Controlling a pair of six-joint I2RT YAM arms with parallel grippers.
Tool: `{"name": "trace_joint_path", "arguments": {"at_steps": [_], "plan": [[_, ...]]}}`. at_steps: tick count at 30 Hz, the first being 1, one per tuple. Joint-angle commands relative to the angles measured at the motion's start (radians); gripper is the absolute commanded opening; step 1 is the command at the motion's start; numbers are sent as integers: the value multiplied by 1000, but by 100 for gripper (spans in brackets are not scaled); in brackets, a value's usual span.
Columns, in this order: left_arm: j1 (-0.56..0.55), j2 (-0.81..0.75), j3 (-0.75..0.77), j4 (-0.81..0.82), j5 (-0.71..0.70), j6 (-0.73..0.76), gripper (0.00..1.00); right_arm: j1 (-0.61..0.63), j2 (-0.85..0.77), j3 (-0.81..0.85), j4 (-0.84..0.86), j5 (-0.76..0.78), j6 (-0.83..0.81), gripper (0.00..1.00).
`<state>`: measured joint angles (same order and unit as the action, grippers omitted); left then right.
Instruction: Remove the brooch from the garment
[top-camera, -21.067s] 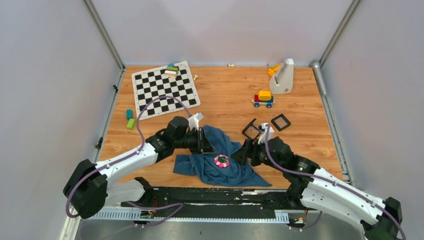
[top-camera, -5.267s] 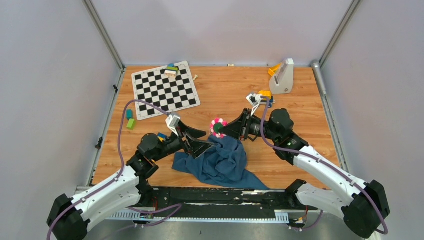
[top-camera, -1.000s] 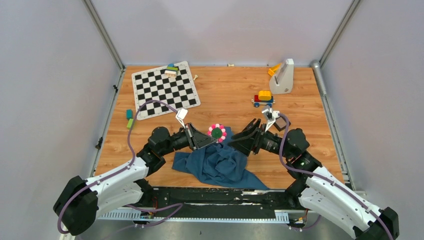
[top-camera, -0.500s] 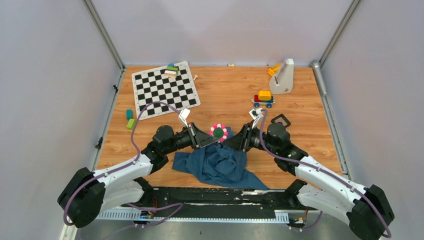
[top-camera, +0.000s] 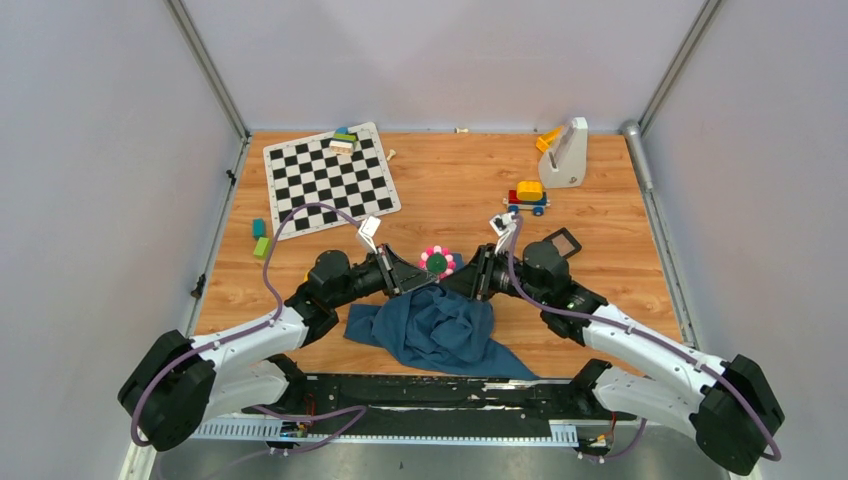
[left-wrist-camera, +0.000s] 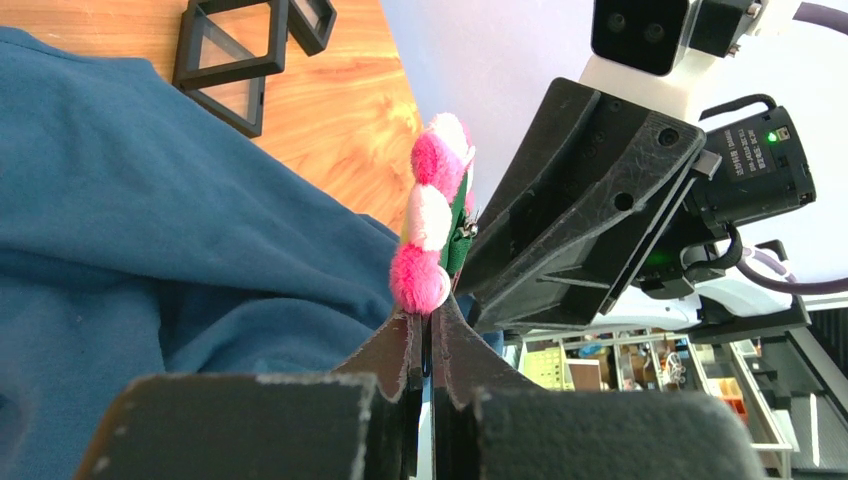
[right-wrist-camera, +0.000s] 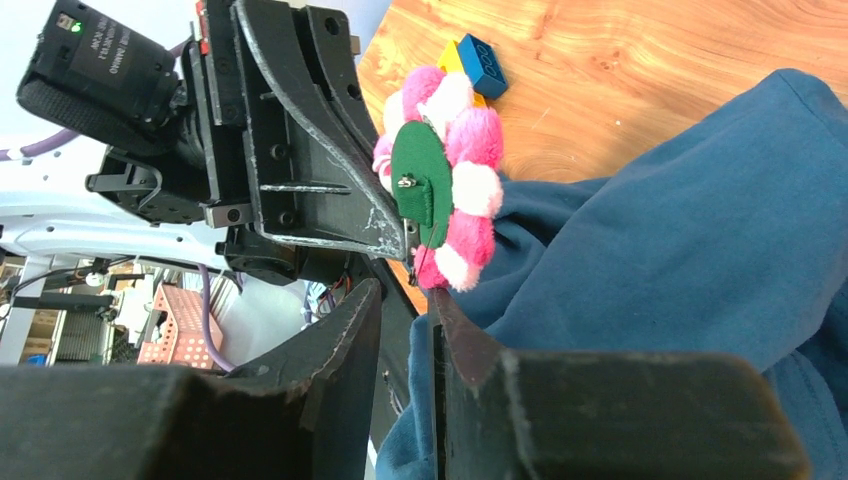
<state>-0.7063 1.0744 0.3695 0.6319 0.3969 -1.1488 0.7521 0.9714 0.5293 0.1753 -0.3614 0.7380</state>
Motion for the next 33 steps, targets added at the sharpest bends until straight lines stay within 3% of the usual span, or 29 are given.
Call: {"name": "trace_joint_path", "arguments": {"at_steps": [1,15,33], "plan": [[2,3,12,39,-10,30,0,7,24,59,3,38,-16,22],[-11,19,19,-13,-6,85,0,8,71,88,-3,52,-31,6],[-33,16,66,-134,-2,153,0,9,95,125,-50,85,-76,6]]}}
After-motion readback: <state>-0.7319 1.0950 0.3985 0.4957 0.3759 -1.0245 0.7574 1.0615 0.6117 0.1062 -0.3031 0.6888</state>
